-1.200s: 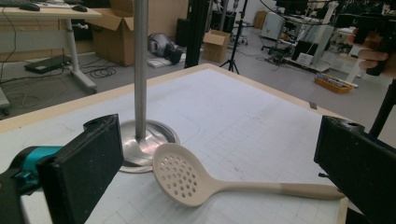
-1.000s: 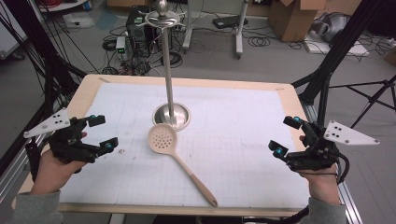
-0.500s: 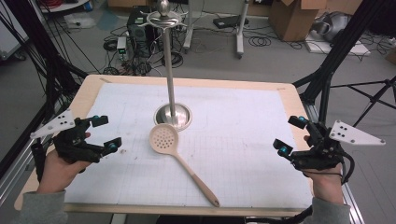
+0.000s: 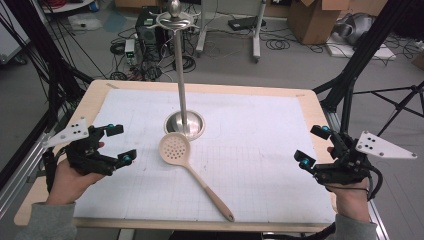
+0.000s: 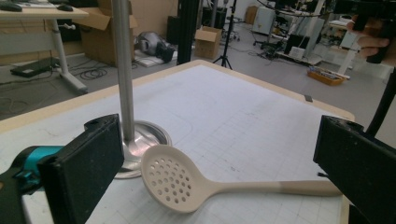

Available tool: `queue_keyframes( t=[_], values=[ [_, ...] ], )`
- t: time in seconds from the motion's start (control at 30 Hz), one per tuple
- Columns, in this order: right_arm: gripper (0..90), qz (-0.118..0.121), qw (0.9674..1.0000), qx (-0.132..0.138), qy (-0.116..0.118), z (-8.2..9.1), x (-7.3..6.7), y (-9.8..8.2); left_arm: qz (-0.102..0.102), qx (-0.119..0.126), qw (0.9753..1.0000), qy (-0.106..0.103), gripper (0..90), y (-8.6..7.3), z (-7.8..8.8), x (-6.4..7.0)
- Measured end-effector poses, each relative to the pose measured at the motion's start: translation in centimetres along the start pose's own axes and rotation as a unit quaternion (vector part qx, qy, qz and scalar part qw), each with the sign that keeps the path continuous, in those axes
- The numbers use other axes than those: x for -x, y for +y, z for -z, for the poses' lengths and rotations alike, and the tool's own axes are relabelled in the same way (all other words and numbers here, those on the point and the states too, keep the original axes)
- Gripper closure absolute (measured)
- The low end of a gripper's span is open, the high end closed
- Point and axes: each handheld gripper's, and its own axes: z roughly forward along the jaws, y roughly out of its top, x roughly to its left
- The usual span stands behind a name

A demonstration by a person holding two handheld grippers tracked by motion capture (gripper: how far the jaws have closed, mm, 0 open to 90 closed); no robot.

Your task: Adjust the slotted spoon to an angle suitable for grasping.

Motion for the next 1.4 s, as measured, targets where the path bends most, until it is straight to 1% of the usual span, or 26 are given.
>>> queue_keyframes(
  t=[0.1, 0.17, 0.3, 0.4, 0.47, 0.53, 0.6, 0.67, 0.77, 0.8, 0.83, 0.87, 0.9, 0.97, 1.07, 1.17, 1.2, 1.3, 1.33, 1.4],
  values=[
    [2.9, -0.003, 1.0000, -0.001, -0.002, -0.1, 0.2, -0.1, -0.001, -0.004, 1.0000, -0.003, 2.2, -0.2, -0.3, 0.0],
    [2.9, -0.005, 1.0000, -0.004, 0.001, -0.3, 0.2, -0.3, -0.001, -0.011, 0.9999, -0.006, 3.6, -0.4, -0.7, 0.2],
    [2.9, 0.001, 1.0000, -0.006, 0.006, -0.4, -0.2, -0.2, -0.006, -0.017, 0.9998, -0.012, 4.7, -0.5, -1.1, 0.6],
    [2.9, 0.004, 0.9999, -0.003, 0.011, -0.3, -0.3, 0.0, -0.009, -0.022, 0.9995, -0.019, 8.0, -0.5, -1.5, 0.9],
    [3.0, 0.000, 0.9999, -0.003, 0.011, -0.2, -0.4, 0.0, -0.008, -0.024, 0.9993, -0.025, 10.0, -0.6, -1.8, 0.9],
    [3.0, 0.002, 0.9999, -0.002, 0.012, -0.1, -0.3, 0.0, -0.009, -0.029, 0.9992, -0.025, 14.6, -0.6, -2.0, 0.8],
    [3.0, 0.004, 0.9999, 0.000, 0.010, -0.1, 0.0, -0.1, -0.005, -0.036, 0.9989, -0.030, 19.6, -0.8, -2.2, 0.6],
    [3.0, -0.002, 1.0000, -0.004, 0.009, 0.0, 0.0, -0.2, -0.001, -0.045, 0.9986, -0.027, 25.9, -1.0, -2.3, 0.4],
    [3.0, -0.005, 1.0000, -0.005, 0.005, -0.1, 0.1, -0.4, 0.008, -0.052, 0.9981, -0.031, 33.7, -1.2, -2.4, 0.3],
    [3.0, -0.001, 1.0000, -0.006, 0.006, 0.0, 0.0, -0.3, 0.009, -0.053, 0.9981, -0.030, 38.7, -1.2, -2.4, 0.4],
    [2.9, -0.002, 0.9999, -0.005, 0.009, -0.1, -0.1, -0.3, 0.006, -0.057, 0.9979, -0.029, 40.8, -1.2, -2.5, 0.4],
    [3.0, 0.001, 0.9999, -0.007, 0.009, -0.1, -0.2, -0.3, 0.005, -0.060, 0.9978, -0.029, 43.4, -1.2, -2.6, 0.5],
    [3.0, 0.002, 0.9999, -0.006, 0.011, -0.1, -0.2, -0.3, 0.002, -0.065, 0.9974, -0.030, 46.6, -1.2, -2.8, 0.6],
    [3.0, 0.000, 0.9999, -0.009, 0.013, -0.2, -0.3, -0.2, -0.001, -0.073, 0.9970, -0.025, 53.7, -1.4, -3.1, 0.7],
    [3.0, 0.001, 0.9998, -0.010, 0.016, -0.3, -0.3, -0.3, -0.005, -0.085, 0.9960, -0.027, 62.3, -1.6, -3.5, 0.8],
    [3.0, 0.002, 0.9998, -0.012, 0.014, -0.4, -0.2, -0.3, -0.007, -0.090, 0.9955, -0.029, 70.8, -1.9, -4.0, 0.9],
    [3.0, 0.001, 0.9998, -0.012, 0.016, -0.4, -0.2, -0.3, -0.009, -0.091, 0.9954, -0.030, 75.2, -2.0, -4.0, 0.9],
    [3.0, 0.001, 0.9998, -0.011, 0.017, -0.5, -0.3, -0.4, -0.012, -0.091, 0.9952, -0.032, 83.4, -2.3, -4.3, 0.9],
    [3.0, 0.003, 0.9998, -0.014, 0.016, -0.4, -0.3, -0.3, -0.010, -0.092, 0.9950, -0.039, 86.1, -2.6, -4.6, 1.0],
    [3.0, 0.002, 0.9998, -0.013, 0.017, -0.5, -0.4, -0.3, -0.009, -0.094, 0.9945, -0.047, 87.7, -2.9, -5.0, 1.0]
  ],
)
